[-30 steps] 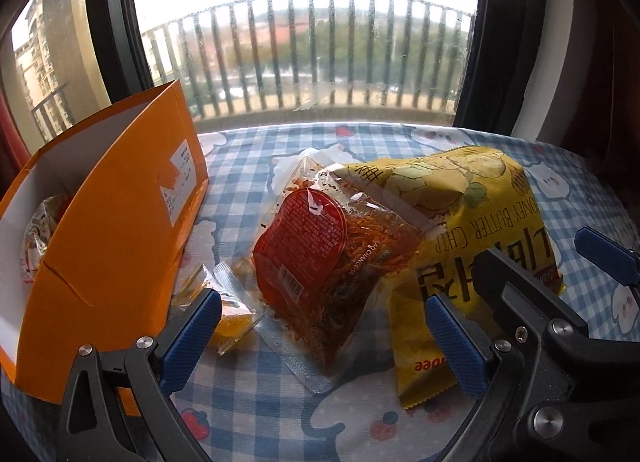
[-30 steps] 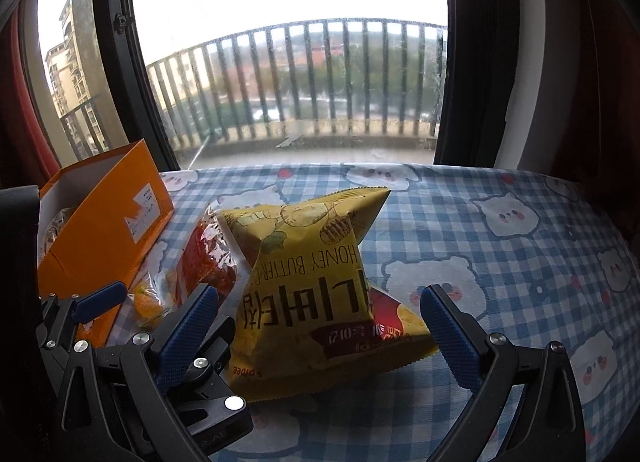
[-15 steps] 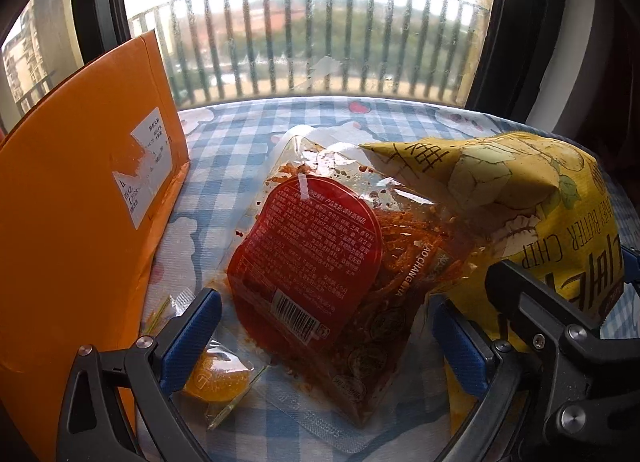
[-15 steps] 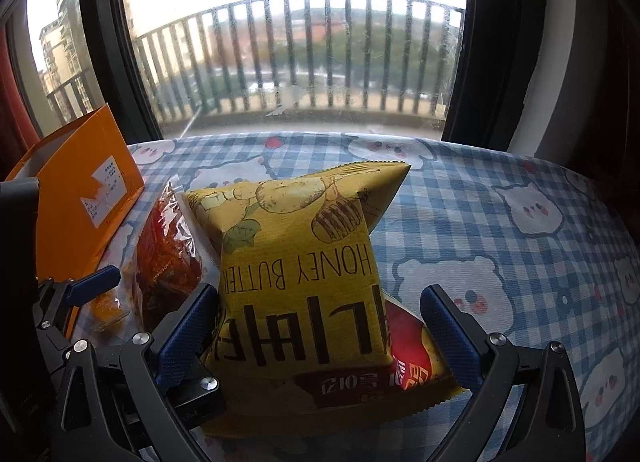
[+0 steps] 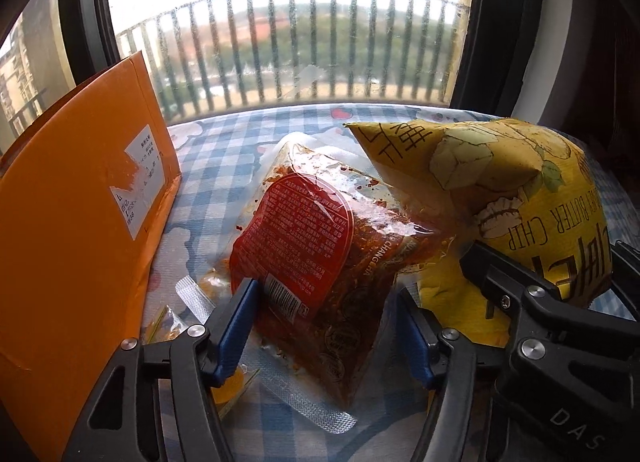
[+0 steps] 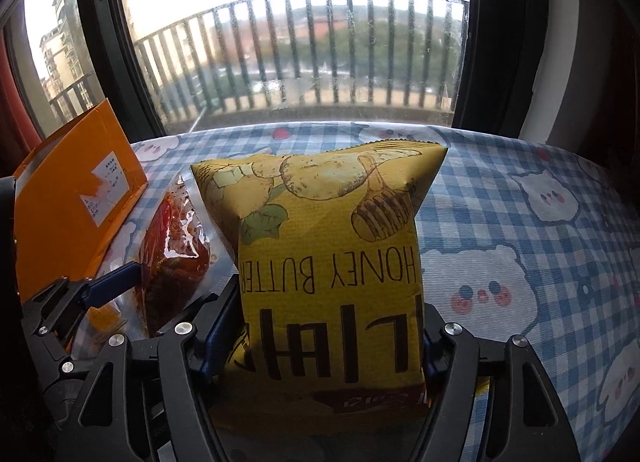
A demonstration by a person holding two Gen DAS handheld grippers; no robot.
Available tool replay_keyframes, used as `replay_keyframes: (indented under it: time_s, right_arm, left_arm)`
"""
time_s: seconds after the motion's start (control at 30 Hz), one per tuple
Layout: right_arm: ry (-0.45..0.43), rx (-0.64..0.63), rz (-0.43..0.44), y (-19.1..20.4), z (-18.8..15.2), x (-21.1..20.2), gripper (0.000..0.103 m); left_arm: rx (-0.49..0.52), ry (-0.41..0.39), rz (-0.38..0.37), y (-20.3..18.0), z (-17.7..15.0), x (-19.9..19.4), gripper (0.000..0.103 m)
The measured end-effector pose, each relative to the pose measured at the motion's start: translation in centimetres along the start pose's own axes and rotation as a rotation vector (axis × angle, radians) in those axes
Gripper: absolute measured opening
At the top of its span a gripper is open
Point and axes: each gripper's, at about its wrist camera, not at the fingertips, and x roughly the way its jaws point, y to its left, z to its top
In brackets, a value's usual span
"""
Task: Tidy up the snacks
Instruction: 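Grasp the red spicy-strip packet with the left tool while the right tool holds the chips bag, then lift both packets and carry them toward the orange box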
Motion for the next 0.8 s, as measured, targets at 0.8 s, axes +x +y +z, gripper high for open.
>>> replay_keyframes:
  time_s: [0.8]
  right_arm:
    - [-0.079,0.087,0.016,-0.1,-2.9,-7.7,0.068]
  left_arm:
    - [0.016,-0.046,-0.053,-0.9,-1.7,-5.5,0.037]
